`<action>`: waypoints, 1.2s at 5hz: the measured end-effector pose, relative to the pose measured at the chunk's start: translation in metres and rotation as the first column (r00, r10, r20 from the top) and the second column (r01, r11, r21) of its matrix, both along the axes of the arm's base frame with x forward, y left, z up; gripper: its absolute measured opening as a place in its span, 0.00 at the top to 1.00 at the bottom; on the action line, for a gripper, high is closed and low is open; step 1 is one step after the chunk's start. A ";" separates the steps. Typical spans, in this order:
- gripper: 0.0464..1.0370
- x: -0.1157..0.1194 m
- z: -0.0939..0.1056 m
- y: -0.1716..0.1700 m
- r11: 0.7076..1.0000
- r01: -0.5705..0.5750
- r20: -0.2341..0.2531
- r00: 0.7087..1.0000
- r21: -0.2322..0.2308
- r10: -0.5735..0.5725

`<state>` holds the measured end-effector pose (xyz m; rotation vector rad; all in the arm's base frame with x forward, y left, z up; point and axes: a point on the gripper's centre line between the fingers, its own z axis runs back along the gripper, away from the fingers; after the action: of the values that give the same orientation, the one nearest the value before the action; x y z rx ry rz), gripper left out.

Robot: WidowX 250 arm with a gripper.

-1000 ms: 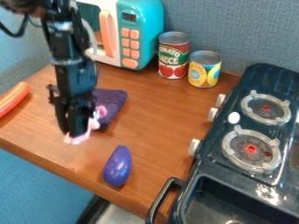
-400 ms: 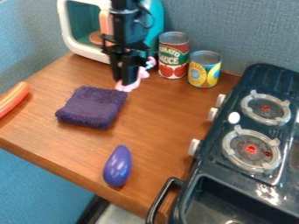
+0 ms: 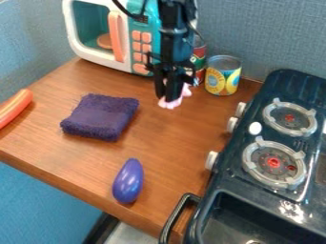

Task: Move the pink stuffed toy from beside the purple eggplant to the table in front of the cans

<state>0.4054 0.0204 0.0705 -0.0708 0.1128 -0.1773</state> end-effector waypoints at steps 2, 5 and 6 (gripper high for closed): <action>0.74 0.012 -0.043 -0.002 0.999 -0.007 -0.073 0.997 0.044 0.011; 0.03 -0.005 -0.030 -0.010 0.997 -0.076 -0.044 0.996 0.011 0.077; 0.03 -0.009 0.002 -0.010 0.998 -0.054 0.044 0.998 -0.009 0.055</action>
<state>0.3961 0.0103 0.0729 -0.0772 0.0661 -0.1249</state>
